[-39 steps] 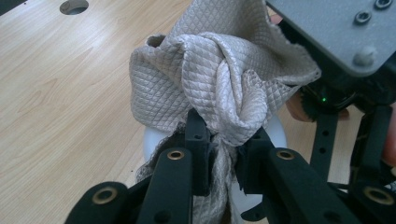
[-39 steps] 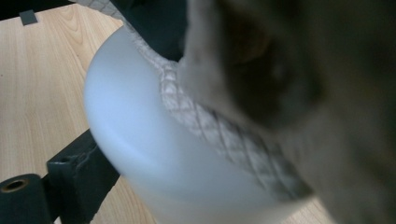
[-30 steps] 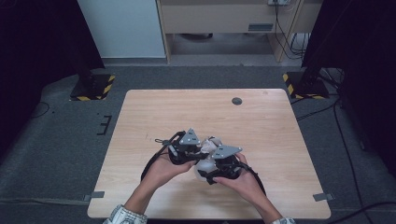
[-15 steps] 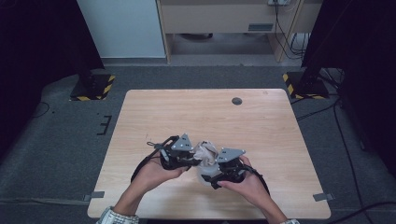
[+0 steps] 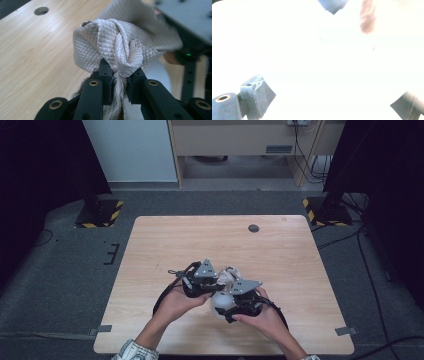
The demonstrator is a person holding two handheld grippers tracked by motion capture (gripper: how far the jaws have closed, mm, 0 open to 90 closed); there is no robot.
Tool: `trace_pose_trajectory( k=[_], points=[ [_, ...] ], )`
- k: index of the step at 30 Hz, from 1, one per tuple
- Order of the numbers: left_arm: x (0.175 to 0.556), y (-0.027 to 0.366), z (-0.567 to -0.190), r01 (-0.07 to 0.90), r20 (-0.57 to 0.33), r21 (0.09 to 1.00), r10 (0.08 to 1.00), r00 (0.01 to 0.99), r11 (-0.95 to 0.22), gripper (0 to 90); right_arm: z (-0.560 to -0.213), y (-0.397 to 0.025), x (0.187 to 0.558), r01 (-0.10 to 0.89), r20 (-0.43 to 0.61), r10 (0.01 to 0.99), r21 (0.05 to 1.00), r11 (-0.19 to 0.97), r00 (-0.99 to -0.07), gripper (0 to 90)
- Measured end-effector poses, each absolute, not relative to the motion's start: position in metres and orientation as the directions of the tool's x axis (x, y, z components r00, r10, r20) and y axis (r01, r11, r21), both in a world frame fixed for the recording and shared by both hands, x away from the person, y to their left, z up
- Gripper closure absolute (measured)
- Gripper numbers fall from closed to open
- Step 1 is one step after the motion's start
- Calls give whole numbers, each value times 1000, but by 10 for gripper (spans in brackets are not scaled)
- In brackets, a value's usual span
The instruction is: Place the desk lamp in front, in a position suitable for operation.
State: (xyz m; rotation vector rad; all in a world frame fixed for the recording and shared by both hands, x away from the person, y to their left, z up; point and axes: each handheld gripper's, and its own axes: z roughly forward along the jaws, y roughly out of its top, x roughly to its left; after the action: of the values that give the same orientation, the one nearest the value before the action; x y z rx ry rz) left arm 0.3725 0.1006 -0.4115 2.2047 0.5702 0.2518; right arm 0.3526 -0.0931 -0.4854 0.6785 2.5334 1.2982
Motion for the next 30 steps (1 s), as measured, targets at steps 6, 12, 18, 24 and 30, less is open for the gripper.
trace_pose_trajectory(
  k=[6, 12, 18, 24, 30],
  points=[
    [375, 123, -411, 340, 5, 755, 524, 852, -561, 766, -485, -93, 353, 303, 20, 491, 809, 505, -871, 87],
    [362, 141, -417, 353, -9, 755, 530, 848, -552, 767, -486, -93, 353, 304, 23, 491, 809, 502, -871, 87],
    [353, 144, -422, 352, 0, 740, 524, 852, -573, 769, -486, -93, 353, 304, 22, 490, 809, 504, -872, 87],
    [350, 143, -434, 365, -8, 725, 523, 852, -584, 770, -485, -94, 354, 305, 22, 492, 808, 504, -870, 87],
    [351, 146, -432, 354, 13, 735, 534, 846, -578, 770, -485, -93, 354, 304, 21, 491, 807, 506, -871, 87]
  ],
)
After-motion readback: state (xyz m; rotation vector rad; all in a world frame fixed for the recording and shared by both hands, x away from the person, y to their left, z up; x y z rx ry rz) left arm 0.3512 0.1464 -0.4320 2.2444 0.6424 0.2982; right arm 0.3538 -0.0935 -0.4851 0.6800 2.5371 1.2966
